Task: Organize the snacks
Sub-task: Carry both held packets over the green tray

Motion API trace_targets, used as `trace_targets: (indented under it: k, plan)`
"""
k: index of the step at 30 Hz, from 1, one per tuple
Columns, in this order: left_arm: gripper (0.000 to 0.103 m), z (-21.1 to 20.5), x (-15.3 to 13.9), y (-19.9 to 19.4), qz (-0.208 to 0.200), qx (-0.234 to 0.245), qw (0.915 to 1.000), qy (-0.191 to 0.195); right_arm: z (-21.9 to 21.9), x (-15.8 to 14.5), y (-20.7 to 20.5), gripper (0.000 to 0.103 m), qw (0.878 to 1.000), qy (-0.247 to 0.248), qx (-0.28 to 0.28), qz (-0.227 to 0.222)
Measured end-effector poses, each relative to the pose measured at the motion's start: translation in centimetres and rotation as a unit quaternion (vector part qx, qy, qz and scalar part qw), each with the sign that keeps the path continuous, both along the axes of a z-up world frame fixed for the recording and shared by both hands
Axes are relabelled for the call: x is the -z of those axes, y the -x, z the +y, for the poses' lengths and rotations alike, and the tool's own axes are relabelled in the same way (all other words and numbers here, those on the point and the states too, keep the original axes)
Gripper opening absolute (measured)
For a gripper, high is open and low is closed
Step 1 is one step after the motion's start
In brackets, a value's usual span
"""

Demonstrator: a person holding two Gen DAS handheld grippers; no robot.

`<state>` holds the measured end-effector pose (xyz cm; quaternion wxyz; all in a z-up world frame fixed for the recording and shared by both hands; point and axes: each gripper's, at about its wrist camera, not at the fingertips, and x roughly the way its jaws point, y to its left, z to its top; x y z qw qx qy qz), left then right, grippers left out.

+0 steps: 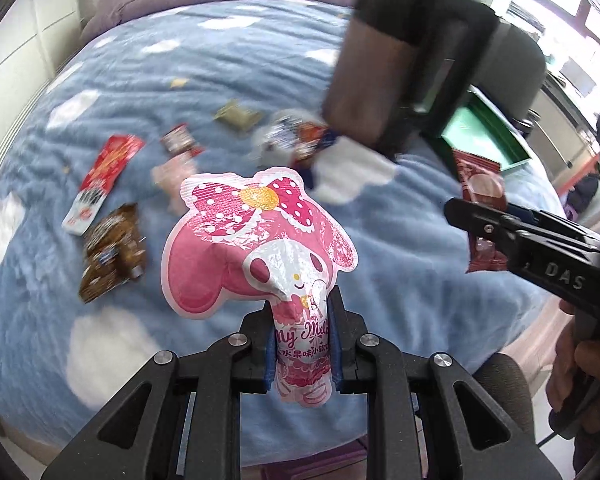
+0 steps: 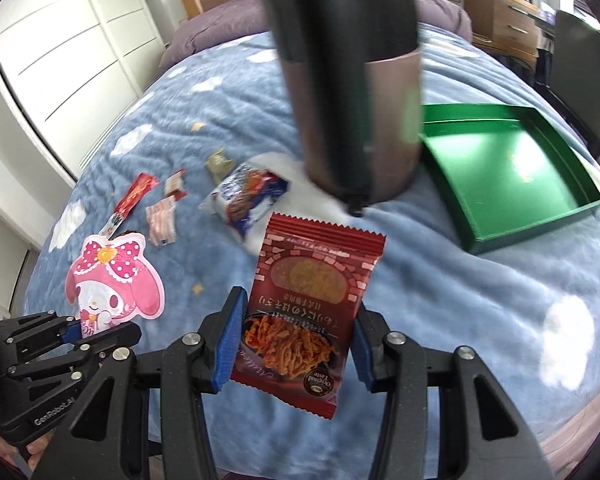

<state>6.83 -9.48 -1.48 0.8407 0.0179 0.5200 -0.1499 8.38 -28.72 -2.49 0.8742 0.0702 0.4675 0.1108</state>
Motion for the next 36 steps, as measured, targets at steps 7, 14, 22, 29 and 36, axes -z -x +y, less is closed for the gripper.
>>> trace_targets:
  k: [7, 14, 22, 29, 36]
  plan:
    - [0.017, -7.1, -2.2, -0.1, -0.012, 0.061, 0.9981, -0.002, -6.7, -0.9, 0.8, 0.034, 0.999, -0.009, 0.045, -0.014]
    - [0.017, -14.7, -3.8, -1.4, -0.021, 0.116, 0.993, -0.005, -14.5, -2.1, 0.2, 0.033, 0.995, -0.001, 0.091, -0.031]
    - [0.017, -22.7, -4.0, -4.6, -0.021, 0.15, 0.9884, -0.009, -22.3, -3.6, -3.1, 0.033, 0.99, 0.029, 0.128, -0.054]
    - [0.017, -28.9, -2.8, -10.6, -0.024, 0.127, 0.9915, -0.014, -26.4, -2.9, -8.9, 0.034, 0.988, 0.047, 0.133, -0.058]
    - [0.017, -31.9, 0.4, -15.9, -0.005, 0.107, 0.9941, -0.018, -28.8, 0.6, -14.1, 0.034, 0.988, 0.043, 0.144, -0.036]
